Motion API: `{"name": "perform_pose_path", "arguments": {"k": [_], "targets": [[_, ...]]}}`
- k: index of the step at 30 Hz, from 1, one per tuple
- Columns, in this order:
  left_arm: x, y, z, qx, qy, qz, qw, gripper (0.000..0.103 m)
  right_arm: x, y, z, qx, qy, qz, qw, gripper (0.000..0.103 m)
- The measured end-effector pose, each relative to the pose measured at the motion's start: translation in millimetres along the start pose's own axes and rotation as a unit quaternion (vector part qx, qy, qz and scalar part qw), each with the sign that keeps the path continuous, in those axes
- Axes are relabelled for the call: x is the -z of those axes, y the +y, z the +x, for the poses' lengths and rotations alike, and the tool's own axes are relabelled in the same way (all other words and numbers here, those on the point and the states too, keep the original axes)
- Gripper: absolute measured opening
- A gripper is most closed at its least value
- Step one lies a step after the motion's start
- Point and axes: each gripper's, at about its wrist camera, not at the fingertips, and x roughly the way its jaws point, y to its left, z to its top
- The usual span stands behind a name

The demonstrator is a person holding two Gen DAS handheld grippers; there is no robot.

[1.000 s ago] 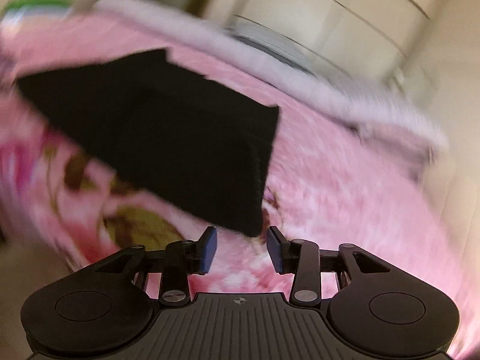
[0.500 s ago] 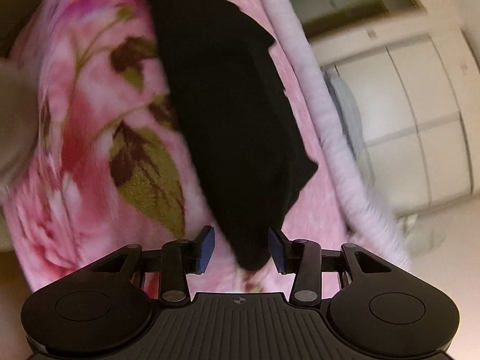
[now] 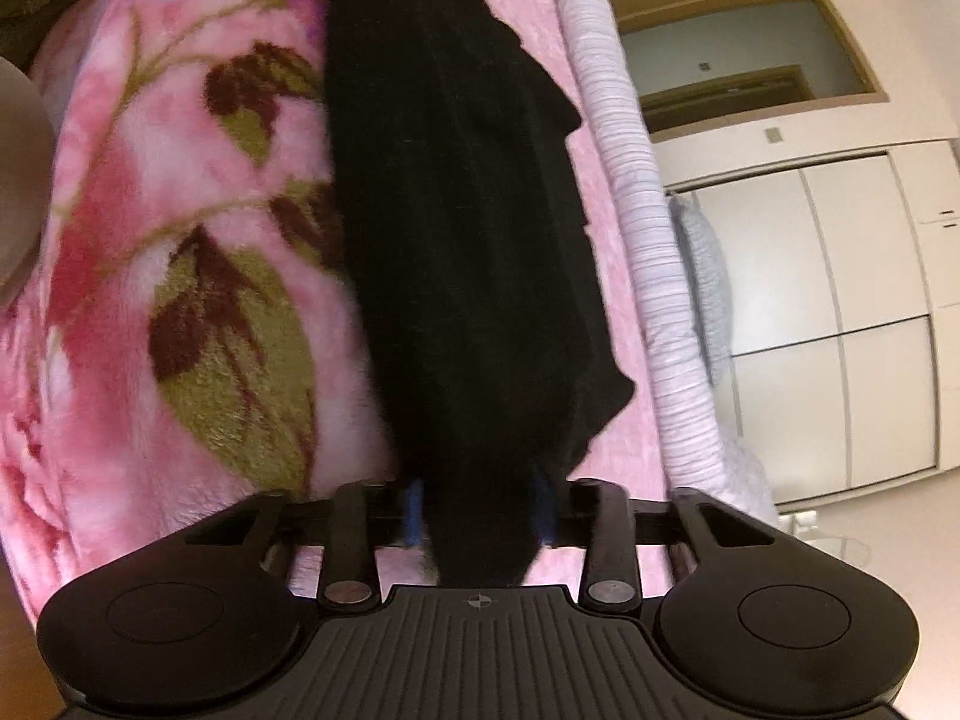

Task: Fold clothes
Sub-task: 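Close both grippers on the black garment's edge and lift it off the bed, then flip the held garment over, lay it on the bed, open both grippers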

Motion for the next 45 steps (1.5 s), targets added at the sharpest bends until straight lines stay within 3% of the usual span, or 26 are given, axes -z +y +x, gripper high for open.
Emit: {"name": "perform_pose_path", "arguments": {"k": [1,4,7,15,27,34,39,45], "targets": [[1,1,-1,0.004,-0.002,-0.006,1.0,0.01,0,1,-1,-0.007,0.0,0.001,1.0,0.013],[3,8,-5,0.019,-0.006,-0.028,0.9994,0.009,-1,-2,-2,-0.015,0.002,0.008,1.0,0.01],[2,17,-11,0.032,-0.008,-0.05,0.9982,0.009,-5,-15,-1,-0.03,0.009,0.027,0.999,0.009],[-6,40,-28,0.018,-0.01,-0.075,0.997,0.008,-15,-31,-31,-0.044,0.015,0.049,0.998,0.008],[-19,-12,-141,0.035,-0.01,-0.114,0.9929,0.008,-21,10,-138,-0.097,0.027,0.087,0.991,0.008],[-24,-23,-179,0.043,-0.013,-0.121,0.9916,0.008,-26,25,-186,-0.117,0.031,0.1,0.988,0.008],[-27,5,-186,0.037,-0.027,-0.13,0.9904,0.009,-31,5,-197,-0.126,0.018,0.104,0.986,0.008],[-25,58,-178,0.042,-0.045,-0.142,0.9879,0.01,-25,-58,-200,-0.148,-0.017,0.161,0.976,0.008]]}}
